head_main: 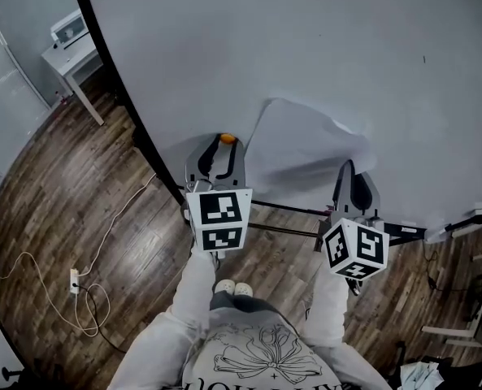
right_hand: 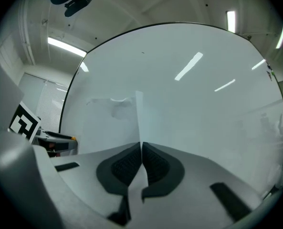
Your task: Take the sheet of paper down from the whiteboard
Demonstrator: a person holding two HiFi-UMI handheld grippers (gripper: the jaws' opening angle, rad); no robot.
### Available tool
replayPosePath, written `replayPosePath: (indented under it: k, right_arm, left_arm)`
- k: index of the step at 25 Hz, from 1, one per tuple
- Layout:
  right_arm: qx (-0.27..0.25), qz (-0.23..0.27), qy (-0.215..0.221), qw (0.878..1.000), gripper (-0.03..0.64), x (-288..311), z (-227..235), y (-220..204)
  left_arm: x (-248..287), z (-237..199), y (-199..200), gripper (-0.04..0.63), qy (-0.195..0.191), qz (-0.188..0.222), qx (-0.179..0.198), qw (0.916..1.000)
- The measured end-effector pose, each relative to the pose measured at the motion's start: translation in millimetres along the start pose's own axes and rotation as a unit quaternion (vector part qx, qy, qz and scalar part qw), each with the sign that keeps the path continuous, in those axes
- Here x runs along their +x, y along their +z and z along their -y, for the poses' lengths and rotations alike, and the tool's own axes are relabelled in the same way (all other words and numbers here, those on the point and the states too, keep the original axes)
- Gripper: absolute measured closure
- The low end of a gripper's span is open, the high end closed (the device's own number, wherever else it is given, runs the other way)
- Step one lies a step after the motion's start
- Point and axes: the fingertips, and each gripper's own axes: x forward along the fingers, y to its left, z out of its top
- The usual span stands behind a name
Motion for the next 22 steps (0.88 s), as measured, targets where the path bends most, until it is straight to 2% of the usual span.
replayPosePath:
  k: [11,22]
  right_arm:
    - [-0.001,0.005,0.001,1.0,0.614,-4.6,2.5,3.8]
    - [-0.008,0.036,0.015,0.999,0.614,-26.4,-14.9,33.8]
  left_arm:
    - [-4.7,3.2,0.9,0.476,0.006,0.005,0.009,0.9999]
    - [-48.4,-11.7,20.9,0.482,0.016,0.037,0.0,0.9992]
